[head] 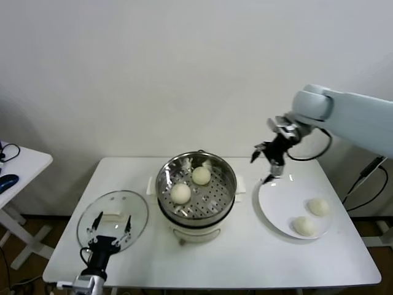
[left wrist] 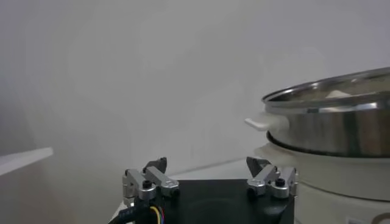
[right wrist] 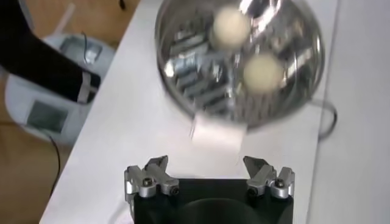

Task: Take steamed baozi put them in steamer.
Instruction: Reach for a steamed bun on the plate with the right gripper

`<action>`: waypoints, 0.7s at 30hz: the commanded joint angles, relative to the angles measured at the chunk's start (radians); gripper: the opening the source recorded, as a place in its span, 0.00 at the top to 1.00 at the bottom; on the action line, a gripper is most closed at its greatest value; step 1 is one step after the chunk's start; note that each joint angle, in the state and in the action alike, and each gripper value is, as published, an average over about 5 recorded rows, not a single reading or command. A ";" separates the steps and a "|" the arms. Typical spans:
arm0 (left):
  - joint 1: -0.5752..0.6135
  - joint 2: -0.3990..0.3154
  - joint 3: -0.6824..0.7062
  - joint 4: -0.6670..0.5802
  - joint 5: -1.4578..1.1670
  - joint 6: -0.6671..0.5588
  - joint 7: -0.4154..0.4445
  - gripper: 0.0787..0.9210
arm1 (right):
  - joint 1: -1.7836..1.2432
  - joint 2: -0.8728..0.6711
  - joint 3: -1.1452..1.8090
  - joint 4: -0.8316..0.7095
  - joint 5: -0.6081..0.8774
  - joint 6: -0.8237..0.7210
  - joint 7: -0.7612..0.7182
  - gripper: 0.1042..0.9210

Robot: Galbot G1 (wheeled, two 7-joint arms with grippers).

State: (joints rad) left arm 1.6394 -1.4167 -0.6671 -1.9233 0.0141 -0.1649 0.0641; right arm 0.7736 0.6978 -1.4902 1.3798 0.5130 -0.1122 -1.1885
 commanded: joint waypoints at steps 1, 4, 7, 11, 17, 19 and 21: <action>0.016 -0.002 0.001 -0.005 -0.001 -0.023 0.012 0.12 | -0.308 -0.342 0.233 0.063 -0.338 0.082 -0.029 0.12; 0.014 -0.010 0.007 -0.011 0.013 -0.019 0.016 0.12 | -0.483 -0.368 0.383 0.028 -0.413 0.108 -0.024 0.12; 0.015 -0.016 0.016 -0.014 0.028 -0.020 0.017 0.12 | -0.597 -0.373 0.468 -0.011 -0.463 0.121 -0.016 0.12; 0.025 -0.017 0.012 -0.005 0.030 -0.026 0.017 0.12 | -0.647 -0.364 0.478 -0.051 -0.504 0.126 0.000 0.12; 0.038 -0.015 -0.004 0.005 0.019 -0.034 0.016 0.12 | -0.686 -0.314 0.476 -0.108 -0.532 0.126 0.025 0.12; 0.039 -0.014 -0.009 0.007 0.018 -0.033 0.015 0.12 | -0.695 -0.286 0.477 -0.129 -0.532 0.123 0.035 0.12; 0.039 -0.015 -0.011 0.010 0.018 -0.033 0.014 0.12 | -0.700 -0.255 0.478 -0.148 -0.529 0.120 0.041 0.12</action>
State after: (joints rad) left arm 1.6729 -1.4292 -0.6747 -1.9167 0.0307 -0.1941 0.0767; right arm 0.2106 0.4245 -1.0965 1.3018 0.0742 -0.0083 -1.1673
